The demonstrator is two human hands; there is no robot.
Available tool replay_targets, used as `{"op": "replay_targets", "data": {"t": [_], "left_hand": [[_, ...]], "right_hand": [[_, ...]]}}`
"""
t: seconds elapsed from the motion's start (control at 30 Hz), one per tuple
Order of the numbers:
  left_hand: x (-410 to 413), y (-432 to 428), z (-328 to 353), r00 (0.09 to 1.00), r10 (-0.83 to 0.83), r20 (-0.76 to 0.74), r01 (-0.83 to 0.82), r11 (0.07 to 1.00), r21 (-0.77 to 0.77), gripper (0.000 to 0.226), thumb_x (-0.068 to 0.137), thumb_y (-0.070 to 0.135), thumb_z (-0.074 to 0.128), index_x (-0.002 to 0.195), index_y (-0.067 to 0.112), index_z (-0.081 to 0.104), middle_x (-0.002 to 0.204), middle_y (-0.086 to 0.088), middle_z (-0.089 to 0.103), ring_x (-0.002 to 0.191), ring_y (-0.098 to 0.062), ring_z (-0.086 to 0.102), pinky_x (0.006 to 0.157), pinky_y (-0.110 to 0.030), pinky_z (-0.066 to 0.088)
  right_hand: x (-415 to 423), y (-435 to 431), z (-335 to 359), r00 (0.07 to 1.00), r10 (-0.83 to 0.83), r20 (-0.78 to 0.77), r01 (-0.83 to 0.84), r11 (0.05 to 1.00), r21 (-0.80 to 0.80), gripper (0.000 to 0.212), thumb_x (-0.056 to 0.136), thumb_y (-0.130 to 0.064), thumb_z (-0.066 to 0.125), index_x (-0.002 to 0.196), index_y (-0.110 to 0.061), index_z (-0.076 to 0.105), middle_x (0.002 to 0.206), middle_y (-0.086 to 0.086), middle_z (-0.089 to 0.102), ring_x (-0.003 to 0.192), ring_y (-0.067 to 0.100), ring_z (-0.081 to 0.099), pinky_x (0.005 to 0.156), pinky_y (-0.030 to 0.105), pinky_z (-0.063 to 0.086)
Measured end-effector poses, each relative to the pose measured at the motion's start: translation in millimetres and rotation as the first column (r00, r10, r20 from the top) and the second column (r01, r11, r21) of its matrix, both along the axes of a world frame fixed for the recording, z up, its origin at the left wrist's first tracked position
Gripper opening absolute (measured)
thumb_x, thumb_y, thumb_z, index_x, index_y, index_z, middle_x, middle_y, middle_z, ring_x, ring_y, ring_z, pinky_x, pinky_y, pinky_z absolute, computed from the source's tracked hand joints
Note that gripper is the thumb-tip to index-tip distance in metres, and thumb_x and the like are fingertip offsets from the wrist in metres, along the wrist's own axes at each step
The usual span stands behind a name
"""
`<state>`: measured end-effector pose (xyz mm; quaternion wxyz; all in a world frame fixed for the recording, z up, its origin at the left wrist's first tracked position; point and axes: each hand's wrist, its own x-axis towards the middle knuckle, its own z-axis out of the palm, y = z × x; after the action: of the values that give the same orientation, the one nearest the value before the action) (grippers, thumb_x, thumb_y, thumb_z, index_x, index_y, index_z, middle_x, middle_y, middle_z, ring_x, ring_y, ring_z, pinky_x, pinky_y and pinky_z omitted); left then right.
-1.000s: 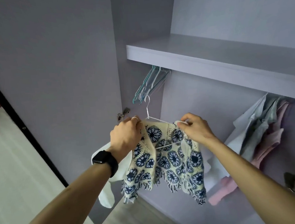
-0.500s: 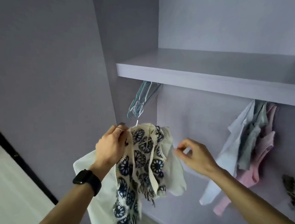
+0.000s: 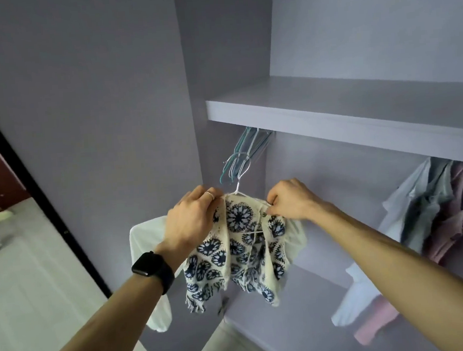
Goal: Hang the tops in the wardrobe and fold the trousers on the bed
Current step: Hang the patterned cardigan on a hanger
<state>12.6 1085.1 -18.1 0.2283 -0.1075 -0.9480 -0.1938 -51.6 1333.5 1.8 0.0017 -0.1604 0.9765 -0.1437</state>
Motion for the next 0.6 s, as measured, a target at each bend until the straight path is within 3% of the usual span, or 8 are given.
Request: {"op": "replay_targets", "data": {"t": [0.03,0.1,0.2,0.27,0.37,0.43,0.53,0.6], "left_hand": [[-0.3,-4.2,0.1,1.0,0.012,0.002,-0.012,1.0,-0.014,0.025,0.106,0.043,0.04,0.125,0.039,0.057,0.114,0.013,0.057,0.106,-0.018,0.058,0.073,-0.04,0.055],[-1.2,-13.7,-0.7,1.0,0.023,0.014,-0.023,0.999,-0.038,0.031,0.106,0.045,0.035,0.124,0.035,0.058,0.113,0.011,0.058,0.105,-0.02,0.059,0.073,-0.043,0.056],[1.2,-18.5,-7.6,0.999,-0.04,0.001,0.04,0.998,-0.051,0.041,0.102,0.048,0.031,0.122,0.029,0.061,0.11,0.008,0.06,0.101,-0.022,0.06,0.069,-0.044,0.056],[1.3,-13.8,-9.9,0.996,-0.088,-0.022,0.088,0.996,-0.01,0.042,0.102,0.05,0.03,0.119,0.027,0.061,0.106,0.007,0.059,0.095,-0.022,0.061,0.069,-0.044,0.056],[-0.9,-3.9,-6.6,0.995,-0.093,-0.028,0.095,0.992,0.077,0.031,0.101,0.05,0.033,0.117,0.035,0.053,0.104,0.01,0.056,0.092,-0.022,0.061,0.071,-0.044,0.055],[-2.4,-3.6,-6.1,0.996,-0.085,-0.035,0.088,0.991,0.104,0.025,0.101,0.049,0.035,0.118,0.039,0.05,0.103,0.011,0.055,0.091,-0.021,0.061,0.071,-0.043,0.055],[-2.9,-11.8,-10.4,0.996,-0.073,-0.047,0.079,0.984,0.162,0.025,0.102,0.045,0.039,0.118,0.036,0.056,0.105,0.011,0.057,0.092,-0.018,0.062,0.074,-0.043,0.056],[-4.9,-16.0,-12.1,0.996,-0.068,-0.049,0.076,0.982,0.176,0.024,0.103,0.041,0.042,0.118,0.033,0.06,0.104,0.01,0.058,0.091,-0.018,0.062,0.076,-0.041,0.055]], "right_hand": [[-1.1,0.6,8.0,0.994,0.007,0.112,0.001,0.998,-0.071,0.004,0.083,-0.022,0.081,0.085,-0.021,0.077,0.075,-0.007,0.074,0.073,0.013,0.071,0.079,0.026,0.056],[-4.7,6.8,22.4,0.959,0.022,0.284,0.056,0.963,-0.263,0.013,0.081,-0.013,0.083,0.091,-0.019,0.077,0.078,-0.003,0.077,0.074,0.011,0.075,0.082,0.027,0.06],[-7.2,9.5,36.8,0.958,0.027,0.286,0.151,0.8,-0.58,0.018,0.086,-0.01,0.079,0.103,-0.007,0.075,0.09,0.008,0.078,0.086,0.017,0.076,0.085,0.03,0.061],[-6.5,-1.7,42.3,0.979,0.021,0.203,0.127,0.718,-0.684,0.021,0.088,-0.014,0.077,0.109,-0.008,0.075,0.101,0.006,0.077,0.09,0.012,0.073,0.088,0.025,0.058],[2.2,-18.2,42.2,0.989,0.088,0.116,-0.031,0.907,-0.42,0.027,0.089,-0.035,0.075,0.114,-0.024,0.075,0.111,-0.012,0.073,0.098,0.002,0.066,0.093,0.018,0.044],[6.6,-15.7,37.4,0.992,0.08,0.093,-0.046,0.943,-0.329,0.026,0.095,-0.044,0.065,0.113,-0.028,0.075,0.113,-0.013,0.072,0.102,0.004,0.063,0.094,0.02,0.041],[11.9,-1.1,29.7,0.976,0.108,0.189,-0.067,0.975,-0.21,0.023,0.094,-0.052,0.062,0.085,-0.035,0.074,0.083,-0.014,0.072,0.081,0.006,0.064,0.079,0.028,0.048],[16.2,4.8,24.0,0.943,0.142,0.303,-0.073,0.971,-0.227,0.009,0.09,-0.042,0.072,0.091,-0.034,0.076,0.075,-0.015,0.072,0.071,0.005,0.065,0.074,0.027,0.053]]}}
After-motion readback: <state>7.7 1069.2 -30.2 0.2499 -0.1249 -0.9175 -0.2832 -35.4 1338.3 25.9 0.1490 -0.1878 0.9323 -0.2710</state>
